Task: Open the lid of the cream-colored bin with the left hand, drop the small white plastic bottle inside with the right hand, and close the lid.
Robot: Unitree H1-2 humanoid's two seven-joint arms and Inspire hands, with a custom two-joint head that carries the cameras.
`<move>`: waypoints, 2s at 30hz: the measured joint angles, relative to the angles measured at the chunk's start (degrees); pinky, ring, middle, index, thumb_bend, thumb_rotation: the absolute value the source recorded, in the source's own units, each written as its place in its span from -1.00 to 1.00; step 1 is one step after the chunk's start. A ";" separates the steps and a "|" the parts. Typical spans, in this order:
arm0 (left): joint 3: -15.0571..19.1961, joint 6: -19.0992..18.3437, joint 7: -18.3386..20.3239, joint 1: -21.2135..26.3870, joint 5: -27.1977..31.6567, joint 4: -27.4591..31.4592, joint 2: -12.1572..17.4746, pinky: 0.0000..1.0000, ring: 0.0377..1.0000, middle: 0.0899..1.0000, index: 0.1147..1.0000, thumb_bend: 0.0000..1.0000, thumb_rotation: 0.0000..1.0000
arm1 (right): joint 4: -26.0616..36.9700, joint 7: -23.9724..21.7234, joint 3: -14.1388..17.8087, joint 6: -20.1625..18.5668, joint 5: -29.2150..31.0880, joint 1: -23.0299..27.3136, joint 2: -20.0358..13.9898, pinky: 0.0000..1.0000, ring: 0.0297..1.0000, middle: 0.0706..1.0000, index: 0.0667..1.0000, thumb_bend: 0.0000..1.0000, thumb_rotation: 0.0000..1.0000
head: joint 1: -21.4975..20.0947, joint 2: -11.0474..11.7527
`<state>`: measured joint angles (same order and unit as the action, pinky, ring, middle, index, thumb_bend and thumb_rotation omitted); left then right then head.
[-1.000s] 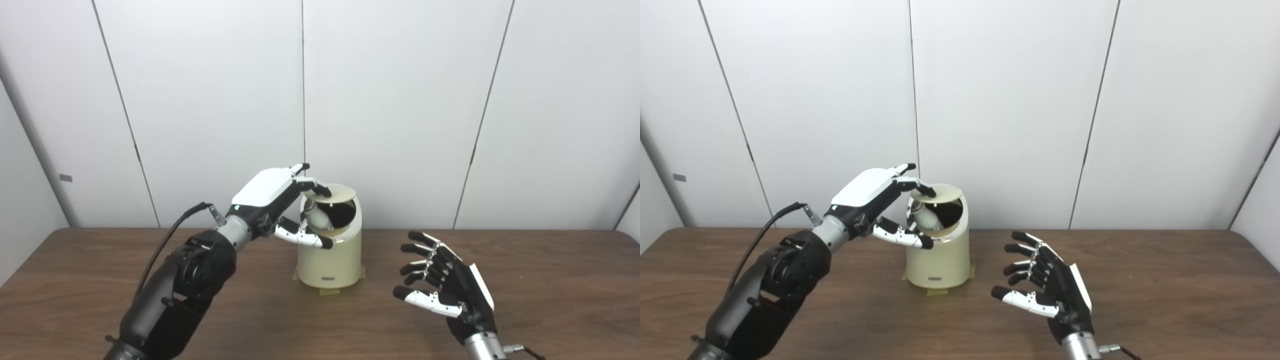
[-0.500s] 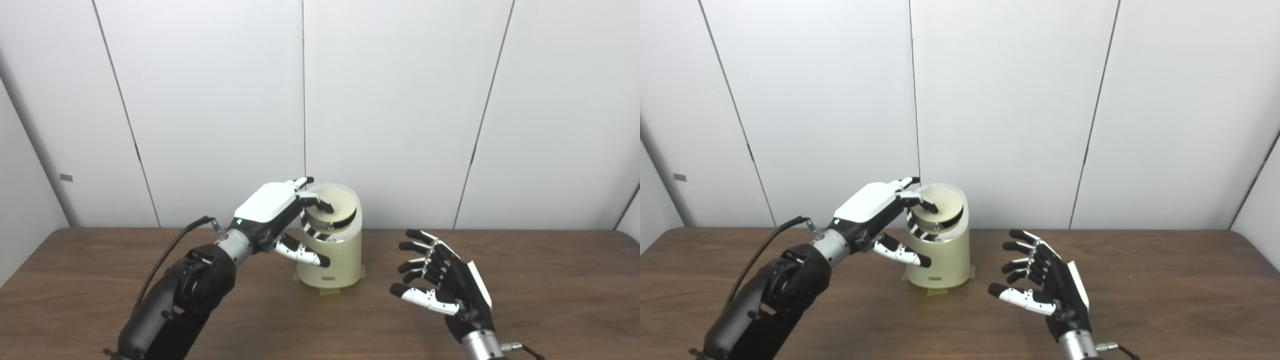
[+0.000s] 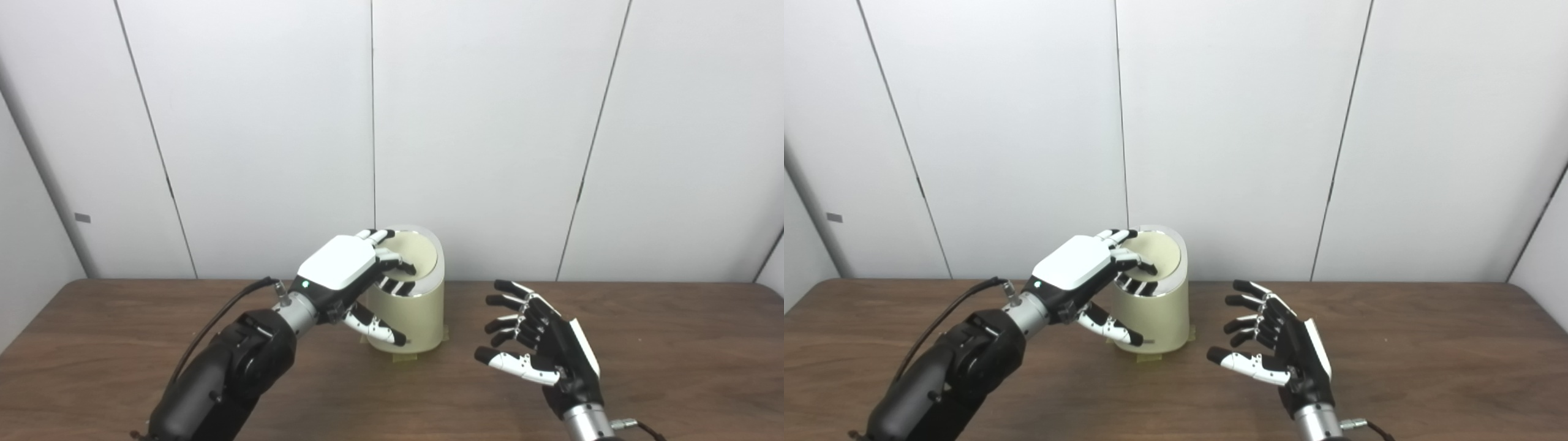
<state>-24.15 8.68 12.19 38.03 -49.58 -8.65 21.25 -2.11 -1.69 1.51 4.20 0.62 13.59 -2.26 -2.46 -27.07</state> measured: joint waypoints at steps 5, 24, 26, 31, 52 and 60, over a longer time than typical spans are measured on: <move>-2.05 -1.19 1.30 0.29 -3.98 0.94 0.48 1.00 1.00 0.66 0.64 0.87 -0.26 | 0.40 0.08 -0.18 -0.01 -0.37 0.00 0.00 -0.18 0.03 0.37 0.47 0.65 -0.69 | -0.09 -0.18; 6.79 -3.30 1.90 -5.10 6.68 5.43 -2.11 0.86 0.92 0.62 0.59 0.60 -0.25 | 0.31 0.27 0.29 -0.54 0.10 0.00 -0.14 -0.16 0.03 0.37 0.47 0.65 -0.70 | 0.35 -0.26; 10.06 -3.38 0.87 -6.60 10.25 6.63 -3.57 0.57 0.79 0.62 0.57 0.52 -0.33 | 0.18 0.29 0.36 -0.55 0.14 0.01 -0.26 -0.16 0.02 0.36 0.47 0.65 -0.71 | 0.44 -0.26; 19.09 -1.86 -5.91 -9.41 19.87 10.79 -6.87 0.38 0.58 0.55 0.53 0.42 -0.54 | 0.35 0.29 0.31 -0.93 0.18 0.00 -0.21 -0.17 0.02 0.36 0.47 0.63 -0.71 | 0.88 -0.26; 29.37 -8.59 -7.33 -29.48 48.09 12.47 -13.49 0.12 0.40 0.53 0.63 0.54 -0.25 | 0.19 0.03 1.01 -0.94 1.30 -0.28 -0.83 -0.10 0.07 0.39 0.48 0.62 -0.69 | 2.28 -0.53; 28.55 -7.23 -7.27 -29.33 48.21 11.02 -13.23 0.14 0.41 0.53 0.61 0.57 -0.29 | 0.42 0.33 0.99 -1.20 0.69 -0.76 -0.80 -0.11 0.05 0.39 0.45 0.64 -0.66 | 1.58 -0.44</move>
<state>4.40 1.45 4.92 8.70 -1.38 2.37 8.02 -1.69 -1.36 2.51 3.00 1.32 12.83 -3.06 -0.88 -27.51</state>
